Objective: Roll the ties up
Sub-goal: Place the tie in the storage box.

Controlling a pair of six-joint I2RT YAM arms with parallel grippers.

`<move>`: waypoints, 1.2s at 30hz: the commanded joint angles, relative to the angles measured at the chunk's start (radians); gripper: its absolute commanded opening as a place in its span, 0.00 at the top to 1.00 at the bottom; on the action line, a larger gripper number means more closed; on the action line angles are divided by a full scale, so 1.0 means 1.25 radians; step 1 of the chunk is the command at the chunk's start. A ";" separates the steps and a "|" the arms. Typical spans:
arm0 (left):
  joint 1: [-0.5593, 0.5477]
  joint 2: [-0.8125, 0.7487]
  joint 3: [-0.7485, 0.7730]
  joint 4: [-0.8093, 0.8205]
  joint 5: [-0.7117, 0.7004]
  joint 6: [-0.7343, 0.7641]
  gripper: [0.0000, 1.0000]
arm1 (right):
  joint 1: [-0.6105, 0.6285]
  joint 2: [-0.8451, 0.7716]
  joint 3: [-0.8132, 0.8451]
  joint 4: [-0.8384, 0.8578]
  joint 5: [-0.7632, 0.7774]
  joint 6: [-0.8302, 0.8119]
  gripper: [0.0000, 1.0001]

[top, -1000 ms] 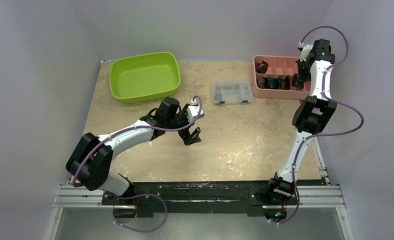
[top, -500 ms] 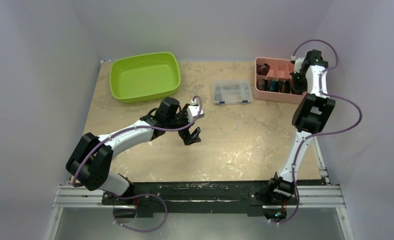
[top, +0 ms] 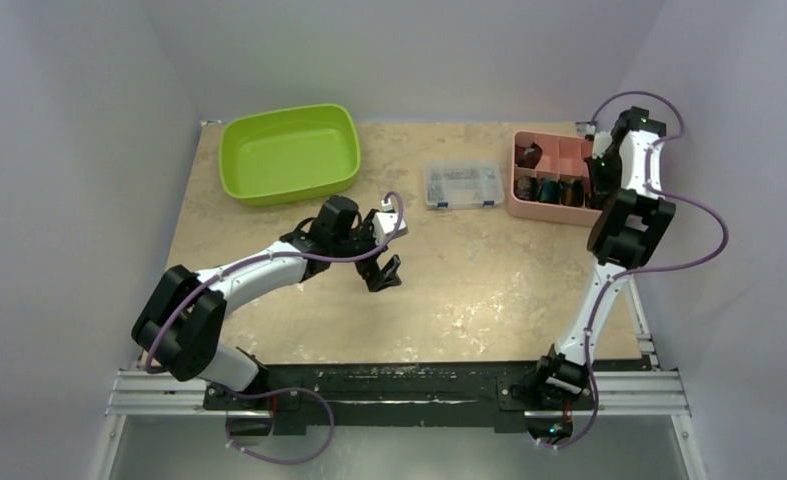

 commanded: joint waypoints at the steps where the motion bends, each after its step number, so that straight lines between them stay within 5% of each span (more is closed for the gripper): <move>1: 0.005 0.002 0.015 0.008 0.014 -0.003 0.00 | -0.004 0.013 0.043 -0.021 -0.030 0.011 0.90; 7: 0.005 0.001 0.003 0.008 0.017 -0.009 0.00 | -0.004 -0.009 0.055 -0.001 -0.043 0.012 0.72; 18: 0.005 0.012 0.018 0.008 0.024 -0.005 0.00 | -0.005 -0.059 0.027 0.005 -0.037 0.007 0.65; 28: 0.004 0.012 0.014 0.009 0.027 -0.007 0.00 | -0.012 -0.086 0.012 -0.014 -0.038 0.013 0.64; 36: 0.005 0.017 0.016 0.010 0.030 -0.008 0.00 | -0.014 -0.080 -0.023 0.001 -0.055 0.026 0.74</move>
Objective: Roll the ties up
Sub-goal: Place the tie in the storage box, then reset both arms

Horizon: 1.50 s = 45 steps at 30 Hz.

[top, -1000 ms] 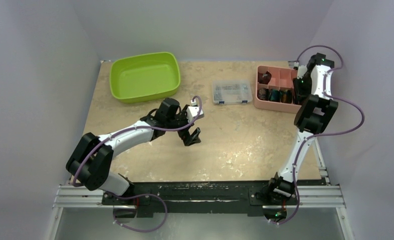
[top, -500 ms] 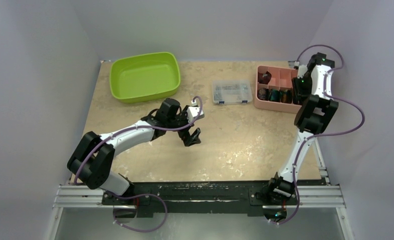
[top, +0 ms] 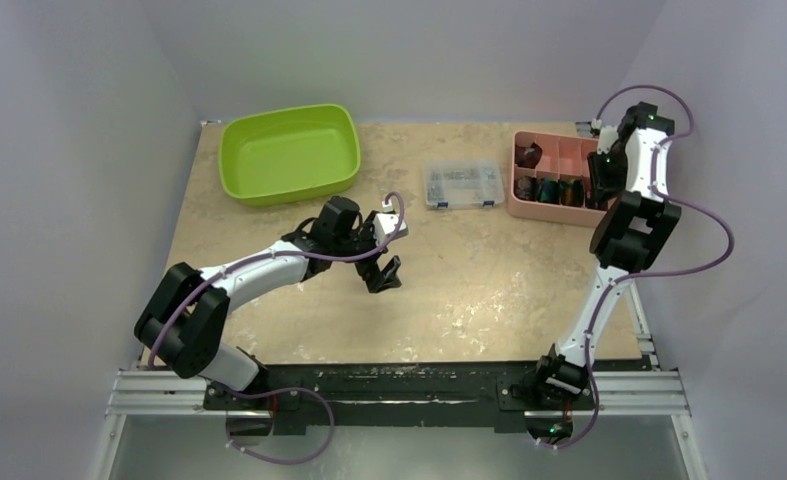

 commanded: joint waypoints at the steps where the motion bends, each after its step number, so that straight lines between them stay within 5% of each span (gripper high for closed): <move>1: 0.004 0.003 0.016 0.010 0.022 -0.005 0.00 | -0.004 -0.019 -0.001 0.007 -0.025 0.021 0.75; 9: 0.004 -0.007 0.007 0.001 0.016 -0.002 0.00 | -0.004 0.021 0.043 0.035 -0.015 0.036 0.83; 24: 0.004 -0.026 0.014 -0.030 0.010 0.001 0.00 | -0.004 0.081 0.083 0.119 -0.041 0.026 0.83; 29: 0.004 -0.033 0.021 -0.037 -0.005 0.004 0.00 | -0.005 0.037 0.076 0.130 -0.079 0.027 0.76; 35: 0.010 -0.040 0.050 -0.051 -0.016 -0.018 0.00 | -0.005 -0.044 0.075 0.135 -0.108 0.040 0.52; 45: 0.063 -0.048 0.162 -0.161 -0.046 -0.106 0.00 | -0.004 -0.185 0.088 0.092 -0.203 0.054 0.36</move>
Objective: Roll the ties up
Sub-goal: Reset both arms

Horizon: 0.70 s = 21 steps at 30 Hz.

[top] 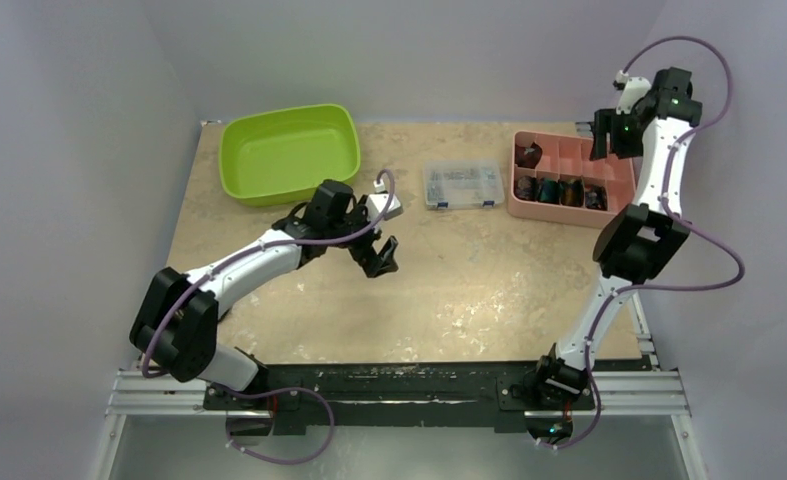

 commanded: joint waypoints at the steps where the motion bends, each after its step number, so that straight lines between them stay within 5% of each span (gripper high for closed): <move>1: 0.044 -0.022 0.114 -0.097 -0.035 -0.091 0.00 | 0.000 -0.113 0.011 -0.011 -0.087 0.013 0.30; 5: 0.105 -0.003 0.253 -0.251 -0.040 -0.107 0.00 | 0.000 -0.224 -0.097 0.019 -0.197 0.018 0.02; 13: 0.240 0.018 0.397 -0.449 -0.085 -0.119 0.00 | 0.007 -0.506 -0.545 0.164 -0.276 -0.050 0.01; 21: 0.279 -0.077 0.169 -0.445 -0.232 -0.067 0.00 | 0.009 -0.657 -0.884 0.226 -0.223 -0.156 0.01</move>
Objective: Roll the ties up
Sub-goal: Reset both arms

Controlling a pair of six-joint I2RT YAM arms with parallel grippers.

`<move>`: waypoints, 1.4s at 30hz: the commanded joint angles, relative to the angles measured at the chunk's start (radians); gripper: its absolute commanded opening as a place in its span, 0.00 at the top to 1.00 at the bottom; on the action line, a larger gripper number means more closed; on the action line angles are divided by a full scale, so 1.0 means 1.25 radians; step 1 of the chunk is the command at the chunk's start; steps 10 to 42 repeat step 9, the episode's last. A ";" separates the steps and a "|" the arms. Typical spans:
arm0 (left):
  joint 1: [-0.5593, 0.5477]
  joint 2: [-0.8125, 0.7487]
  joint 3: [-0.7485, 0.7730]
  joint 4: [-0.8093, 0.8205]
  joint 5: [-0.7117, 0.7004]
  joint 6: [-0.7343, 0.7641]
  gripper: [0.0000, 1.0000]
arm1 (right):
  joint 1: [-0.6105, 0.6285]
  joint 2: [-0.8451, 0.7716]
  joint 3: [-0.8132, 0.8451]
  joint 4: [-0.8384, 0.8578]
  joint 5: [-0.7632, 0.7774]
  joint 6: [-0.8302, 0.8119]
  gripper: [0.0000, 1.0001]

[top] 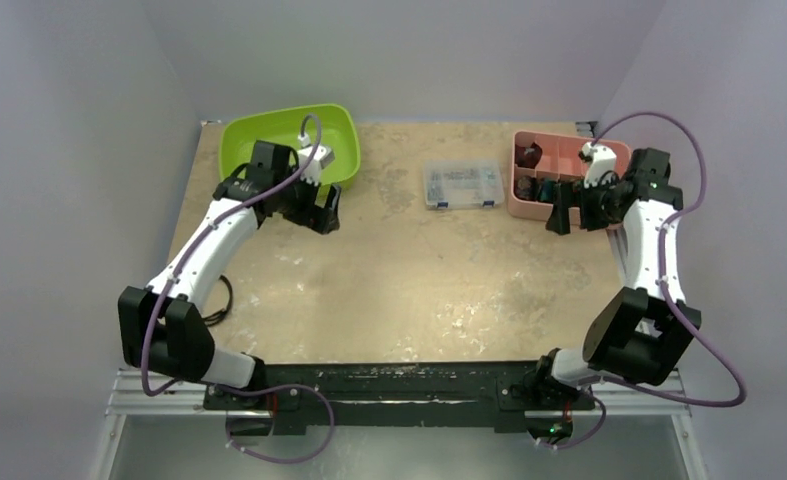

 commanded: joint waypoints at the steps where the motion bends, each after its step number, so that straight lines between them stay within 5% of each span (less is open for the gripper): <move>1: 0.011 -0.087 -0.163 -0.045 -0.088 0.028 0.00 | 0.002 -0.065 -0.120 0.057 0.015 -0.085 0.01; 7: 0.014 -0.157 -0.251 -0.060 -0.099 0.017 0.00 | 0.002 -0.092 -0.182 0.087 0.011 -0.087 0.01; 42: 0.017 -0.159 -0.243 -0.068 -0.105 0.014 0.00 | 0.003 -0.084 -0.175 0.095 -0.001 -0.071 0.01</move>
